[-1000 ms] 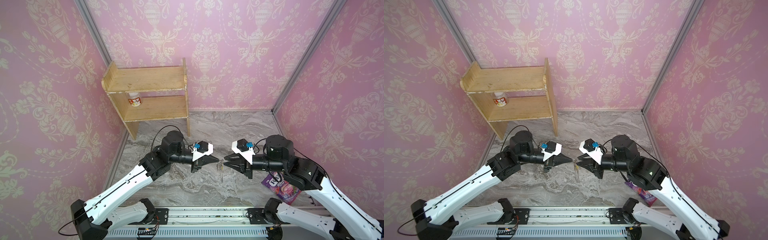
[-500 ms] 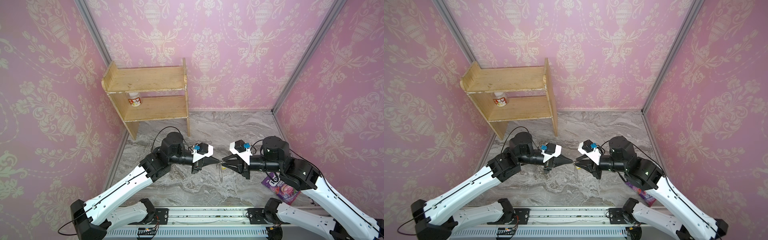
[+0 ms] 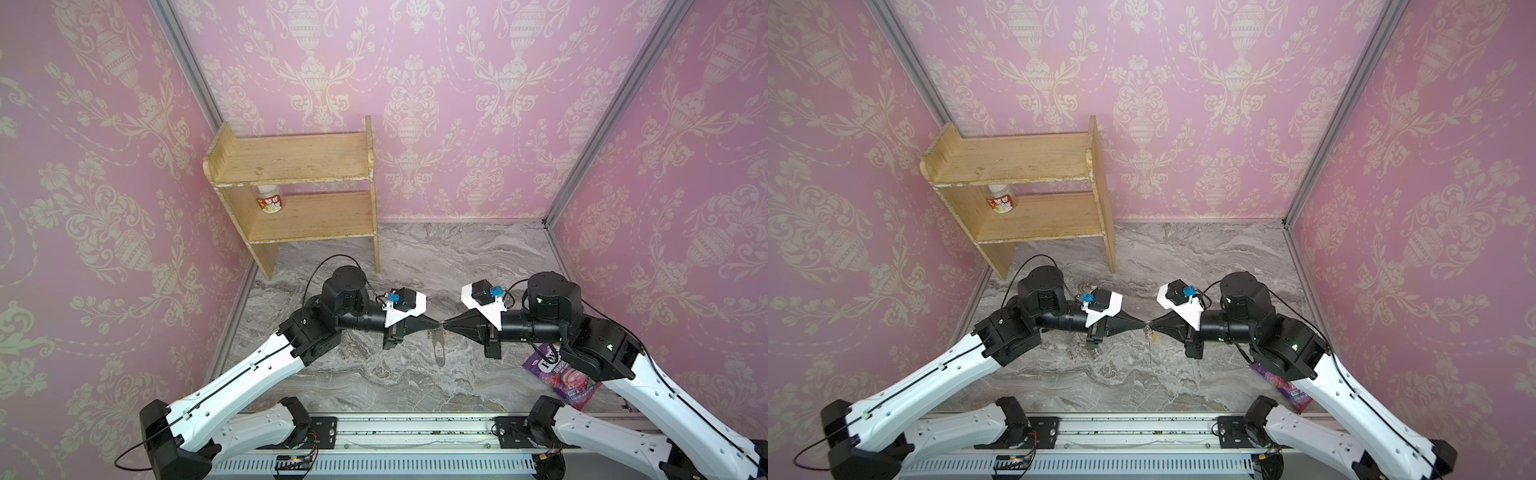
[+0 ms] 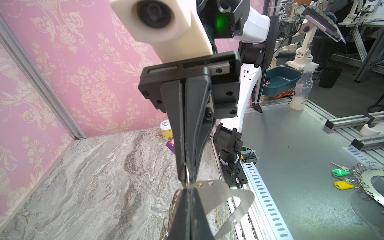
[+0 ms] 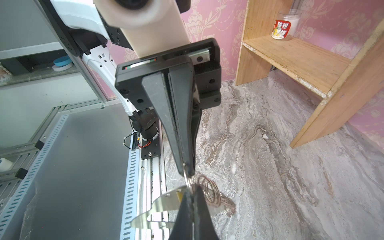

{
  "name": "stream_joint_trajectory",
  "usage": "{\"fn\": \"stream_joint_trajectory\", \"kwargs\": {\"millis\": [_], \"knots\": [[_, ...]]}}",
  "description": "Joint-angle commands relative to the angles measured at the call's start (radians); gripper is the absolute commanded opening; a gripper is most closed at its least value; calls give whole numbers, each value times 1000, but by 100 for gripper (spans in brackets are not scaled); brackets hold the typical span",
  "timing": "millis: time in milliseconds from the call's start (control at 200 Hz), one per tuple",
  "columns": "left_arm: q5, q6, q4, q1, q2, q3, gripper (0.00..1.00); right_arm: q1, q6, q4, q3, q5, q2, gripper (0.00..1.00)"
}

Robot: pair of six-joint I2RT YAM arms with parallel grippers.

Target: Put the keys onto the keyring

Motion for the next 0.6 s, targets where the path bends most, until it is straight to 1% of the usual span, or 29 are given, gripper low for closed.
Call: {"fn": "stream_joint_trajectory", "kwargs": {"millis": [0,95,135,150,165,200,235,295,400,510,595], "knots": [[-15,0,12,-15,-17,-5,0,-4,6,22,0,-9,-1,0],[-32,-7,4,-16,-18,-3,0,-4,-8,-14,20,5,5,0],[-49,-20,-2,-15,-17,-1,15,-4,-24,-44,32,12,13,0],[-54,-23,-7,-15,-19,1,23,-5,-30,-57,33,17,17,0],[-57,-25,-13,-15,-19,4,29,-4,-37,-70,66,22,21,0],[-67,-26,-30,-16,-19,11,42,-4,-52,-102,88,35,31,0],[-77,-28,-48,-15,-21,20,49,-4,-70,-135,106,49,45,0],[-86,-29,-76,-15,-22,39,56,-3,-97,-190,138,71,67,0],[-75,-35,-126,-16,-2,84,58,-4,-128,-232,177,95,93,0],[-70,-33,-200,-19,41,140,55,-2,-157,-259,208,105,113,0],[-66,-34,-196,-25,52,155,53,-1,-170,-268,214,117,124,0]]}}
